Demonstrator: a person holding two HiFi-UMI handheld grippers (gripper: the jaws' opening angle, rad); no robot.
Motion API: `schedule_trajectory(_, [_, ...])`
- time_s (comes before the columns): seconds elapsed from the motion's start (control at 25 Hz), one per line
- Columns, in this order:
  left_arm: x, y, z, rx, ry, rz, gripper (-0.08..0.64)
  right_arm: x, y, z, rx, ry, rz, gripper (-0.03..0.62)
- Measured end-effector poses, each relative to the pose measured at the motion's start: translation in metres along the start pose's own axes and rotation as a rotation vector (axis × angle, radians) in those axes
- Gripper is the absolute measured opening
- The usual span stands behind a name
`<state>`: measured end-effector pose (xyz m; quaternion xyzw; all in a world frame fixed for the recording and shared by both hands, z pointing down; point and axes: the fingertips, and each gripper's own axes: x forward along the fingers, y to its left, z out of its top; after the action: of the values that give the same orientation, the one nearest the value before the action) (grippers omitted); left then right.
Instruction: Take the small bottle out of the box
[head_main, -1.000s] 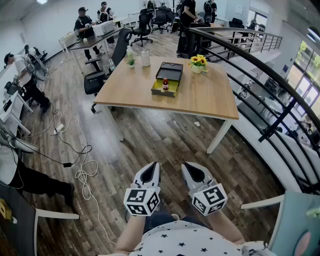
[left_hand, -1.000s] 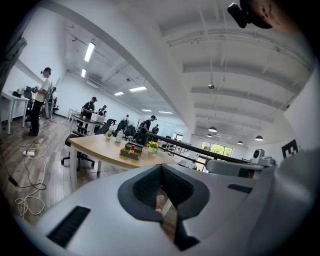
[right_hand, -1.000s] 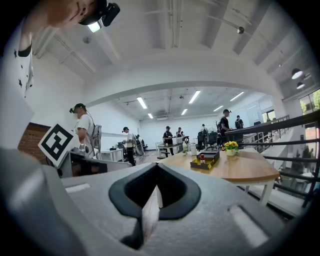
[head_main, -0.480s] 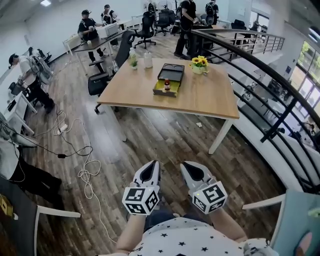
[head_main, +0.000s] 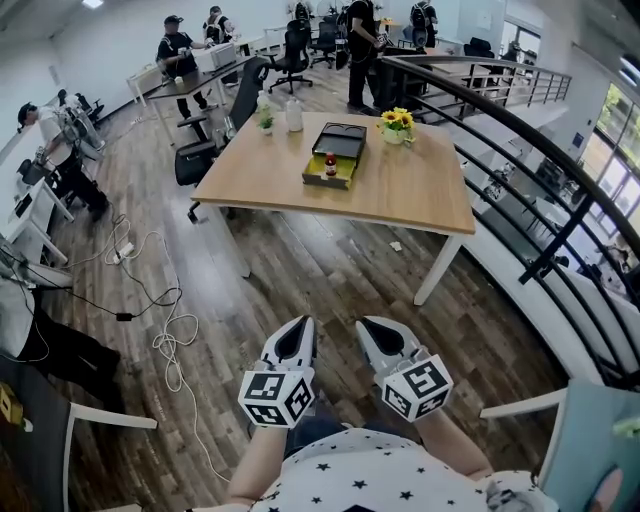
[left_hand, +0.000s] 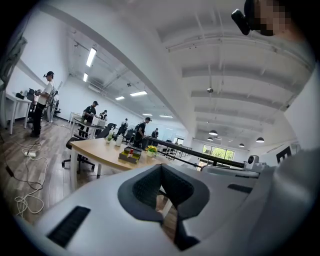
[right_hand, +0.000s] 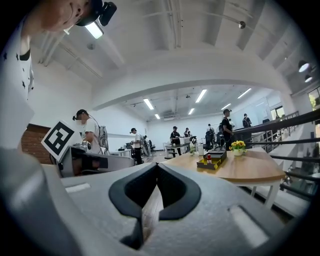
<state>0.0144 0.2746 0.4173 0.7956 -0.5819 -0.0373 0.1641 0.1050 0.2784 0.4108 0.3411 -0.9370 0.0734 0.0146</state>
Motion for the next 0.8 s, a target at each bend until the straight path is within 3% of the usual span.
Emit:
schedule_trajectory(0.36, [0.011,0.001,-0.001,0.003,0.006,-0.003,0.002,0.008,-0.014,-0.002,-0.003,0.020,-0.019,0.006])
schedule_trajectory(0.8, [0.047,0.034,0.002,-0.001,0.031,0.004,0.003,0.047,-0.039,-0.008,0.016,0.051,-0.042,0.018])
